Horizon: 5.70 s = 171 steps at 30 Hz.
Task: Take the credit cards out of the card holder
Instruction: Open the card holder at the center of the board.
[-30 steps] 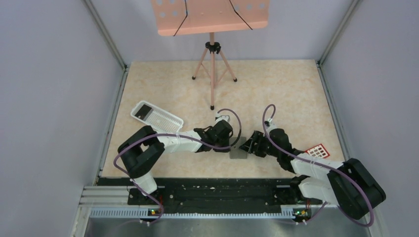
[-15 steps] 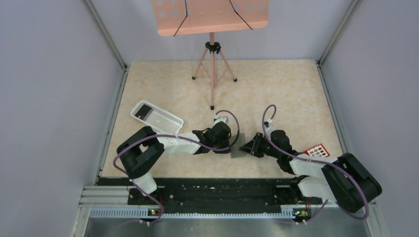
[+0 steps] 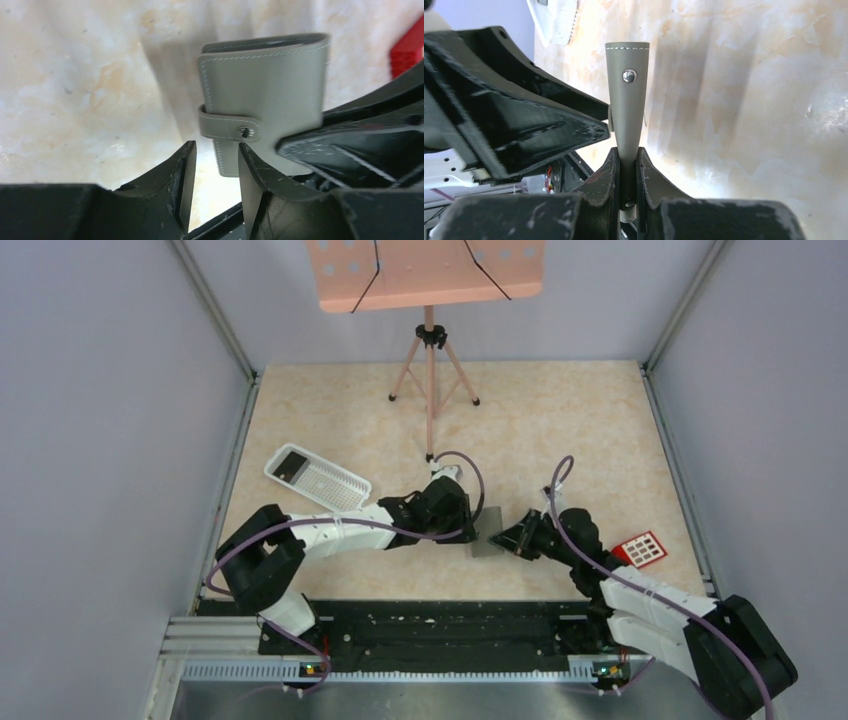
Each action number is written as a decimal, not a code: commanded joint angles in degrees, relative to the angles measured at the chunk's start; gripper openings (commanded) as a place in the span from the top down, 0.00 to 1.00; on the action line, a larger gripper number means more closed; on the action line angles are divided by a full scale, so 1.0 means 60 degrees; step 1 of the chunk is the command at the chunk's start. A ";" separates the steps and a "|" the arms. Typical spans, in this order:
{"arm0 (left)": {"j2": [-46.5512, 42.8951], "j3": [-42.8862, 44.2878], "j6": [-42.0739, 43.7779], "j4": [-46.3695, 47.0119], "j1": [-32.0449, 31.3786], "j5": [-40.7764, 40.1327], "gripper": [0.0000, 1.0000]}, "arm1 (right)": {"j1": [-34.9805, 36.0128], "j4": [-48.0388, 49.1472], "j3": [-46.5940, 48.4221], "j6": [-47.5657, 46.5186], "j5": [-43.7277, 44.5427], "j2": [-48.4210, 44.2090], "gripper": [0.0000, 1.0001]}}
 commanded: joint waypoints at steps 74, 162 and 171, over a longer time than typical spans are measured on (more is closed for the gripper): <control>-0.2306 -0.3097 -0.1021 0.3223 -0.0091 0.0078 1.00 | 0.2011 -0.5535 0.2917 -0.2279 0.4004 -0.0025 0.32; -0.3462 -0.3292 -0.0564 0.0668 -0.0069 -0.1525 1.00 | 0.2612 -0.7906 0.3357 -0.2019 0.7009 0.0187 0.35; -0.3603 -0.3426 -0.0716 0.1337 -0.0083 -0.0983 1.00 | 0.2609 -0.8774 0.5281 -0.2414 0.5155 -0.1050 0.41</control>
